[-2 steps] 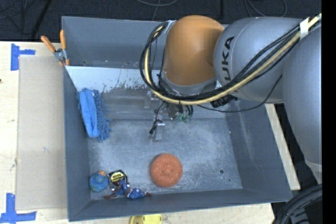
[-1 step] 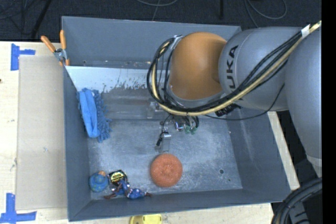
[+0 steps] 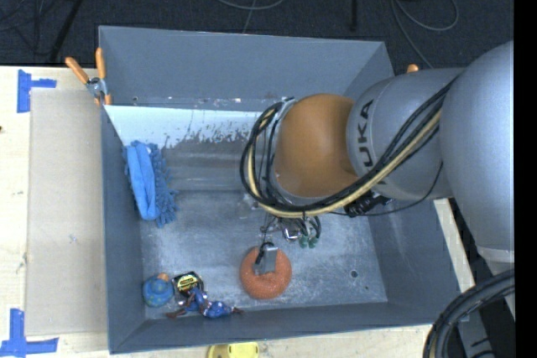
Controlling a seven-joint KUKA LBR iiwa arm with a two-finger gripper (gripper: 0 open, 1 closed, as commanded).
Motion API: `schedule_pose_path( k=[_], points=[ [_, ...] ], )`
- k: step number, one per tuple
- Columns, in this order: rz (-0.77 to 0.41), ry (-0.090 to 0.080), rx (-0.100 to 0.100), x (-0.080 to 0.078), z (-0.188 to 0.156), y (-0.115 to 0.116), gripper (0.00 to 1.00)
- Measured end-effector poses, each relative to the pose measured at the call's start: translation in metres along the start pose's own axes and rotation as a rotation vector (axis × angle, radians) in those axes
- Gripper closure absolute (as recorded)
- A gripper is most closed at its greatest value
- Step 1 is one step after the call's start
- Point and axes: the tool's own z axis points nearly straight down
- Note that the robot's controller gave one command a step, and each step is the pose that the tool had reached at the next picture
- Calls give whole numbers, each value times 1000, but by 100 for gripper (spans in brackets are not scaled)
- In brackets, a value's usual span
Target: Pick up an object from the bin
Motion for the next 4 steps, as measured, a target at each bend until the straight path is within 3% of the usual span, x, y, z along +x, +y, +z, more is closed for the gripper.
schedule_pose_path(
  k=[1, 2, 3, 4],
  points=[
    [64, -1, -1, 16, -5, -6, 100],
    [66, 0, -1, 16, -4, -6, 0],
    [68, 0, -1, 16, -4, -7, 0],
    [-67, 3, -3, 56, 25, -29, 100]
  ],
)
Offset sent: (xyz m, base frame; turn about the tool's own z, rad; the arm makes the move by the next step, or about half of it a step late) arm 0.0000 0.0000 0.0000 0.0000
